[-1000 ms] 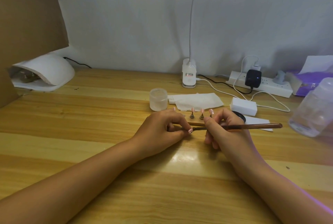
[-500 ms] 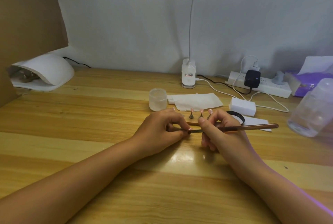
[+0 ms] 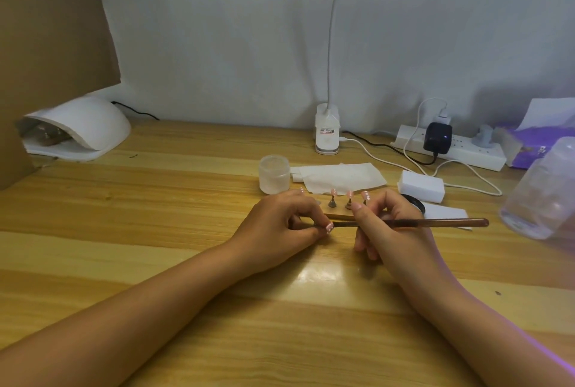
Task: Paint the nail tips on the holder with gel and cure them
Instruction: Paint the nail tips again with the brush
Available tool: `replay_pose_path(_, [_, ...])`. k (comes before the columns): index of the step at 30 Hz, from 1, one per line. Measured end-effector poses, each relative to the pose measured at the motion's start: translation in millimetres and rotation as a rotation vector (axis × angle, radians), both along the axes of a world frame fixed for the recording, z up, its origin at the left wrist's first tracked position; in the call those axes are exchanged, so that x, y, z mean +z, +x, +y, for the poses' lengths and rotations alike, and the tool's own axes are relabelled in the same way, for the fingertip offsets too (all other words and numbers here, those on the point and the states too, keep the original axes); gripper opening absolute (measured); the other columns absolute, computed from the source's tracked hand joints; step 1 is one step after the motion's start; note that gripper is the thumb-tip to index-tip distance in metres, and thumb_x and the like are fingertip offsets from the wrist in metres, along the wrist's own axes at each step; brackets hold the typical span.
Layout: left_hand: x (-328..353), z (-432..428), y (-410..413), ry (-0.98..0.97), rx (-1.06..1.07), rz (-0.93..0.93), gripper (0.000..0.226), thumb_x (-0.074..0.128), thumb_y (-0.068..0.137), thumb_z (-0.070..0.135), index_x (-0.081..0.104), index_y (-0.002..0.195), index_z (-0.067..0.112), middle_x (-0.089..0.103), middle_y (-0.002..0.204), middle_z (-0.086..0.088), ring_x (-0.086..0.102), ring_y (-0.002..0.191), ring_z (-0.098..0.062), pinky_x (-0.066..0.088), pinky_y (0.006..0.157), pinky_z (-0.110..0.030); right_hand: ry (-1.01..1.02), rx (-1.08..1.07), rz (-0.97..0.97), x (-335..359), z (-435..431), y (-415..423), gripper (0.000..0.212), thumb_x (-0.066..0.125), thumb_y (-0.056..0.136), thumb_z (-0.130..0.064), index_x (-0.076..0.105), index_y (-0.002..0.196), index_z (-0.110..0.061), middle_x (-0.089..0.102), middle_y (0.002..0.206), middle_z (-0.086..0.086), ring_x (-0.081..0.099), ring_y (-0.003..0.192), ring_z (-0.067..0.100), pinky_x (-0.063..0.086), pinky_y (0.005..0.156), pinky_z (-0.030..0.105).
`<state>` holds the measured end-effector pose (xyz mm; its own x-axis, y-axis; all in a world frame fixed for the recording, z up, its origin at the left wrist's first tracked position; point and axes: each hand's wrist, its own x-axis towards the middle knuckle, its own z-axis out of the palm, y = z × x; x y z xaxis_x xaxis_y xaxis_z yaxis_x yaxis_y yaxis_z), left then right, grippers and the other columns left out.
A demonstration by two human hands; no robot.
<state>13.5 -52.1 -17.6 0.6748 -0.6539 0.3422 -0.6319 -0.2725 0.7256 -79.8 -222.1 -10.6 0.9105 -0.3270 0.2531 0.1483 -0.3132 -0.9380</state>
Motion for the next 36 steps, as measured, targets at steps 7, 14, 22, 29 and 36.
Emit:
replay_pose_path(7, [-3.2,-0.2,1.4,-0.035,-0.006,0.020,0.004,0.078,0.084,0.023,0.077,0.087,0.021,0.063,0.080,0.015,0.047,0.058,-0.007,0.039,0.060,-0.023,0.146,-0.052,-0.019,2.4,-0.6,0.3,0.027,0.059,0.095,-0.030,0.054,0.077,-0.010,0.058,0.051,0.003,0.047,0.044,0.013,0.040,0.044,0.022])
replay_pose_path(14, [-4.3,-0.1,3.2,-0.008,0.000,0.021,0.012,0.076,0.084,0.013,0.075,0.088,0.024,0.064,0.078,0.014,0.052,0.061,-0.014,0.042,0.061,-0.029,0.060,0.072,-0.016,4.6,4.3,-1.9,0.034,0.060,0.088,-0.036,0.052,0.084,-0.003,0.066,0.058,0.009,0.048,0.043,0.012,0.040,0.043,0.018])
replay_pose_path(22, [-4.9,0.2,3.2,-0.020,-0.006,0.007,0.007,0.077,0.084,0.018,0.077,0.088,0.023,0.067,0.081,0.011,0.050,0.060,-0.010,0.041,0.059,-0.029,0.004,0.017,0.009,2.0,2.4,-0.6,0.025,0.059,0.095,-0.023,0.053,0.084,-0.002,0.064,0.056,0.008,0.050,0.044,0.010,0.041,0.044,0.018])
replay_pose_path(29, [-6.0,-0.1,4.4,-0.031,-0.013,0.027,0.007,0.076,0.086,0.019,0.077,0.089,0.026,0.068,0.080,0.020,0.050,0.060,-0.007,0.040,0.059,-0.025,0.064,-0.050,0.000,3.1,2.6,-1.0,0.026,0.058,0.096,-0.026,0.054,0.083,-0.004,0.061,0.054,0.006,0.049,0.043,0.009,0.041,0.044,0.018])
replay_pose_path(36, [-3.2,0.9,3.0,-0.044,-0.014,0.020,0.009,0.073,0.088,0.018,0.078,0.094,0.022,0.074,0.092,0.014,0.054,0.064,0.001,0.042,0.062,-0.017,0.078,-0.134,-0.033,4.7,1.5,-1.2,0.032,0.051,0.093,-0.046,0.060,0.091,-0.014,0.053,0.049,-0.008,0.055,0.050,0.003,0.055,0.068,0.043])
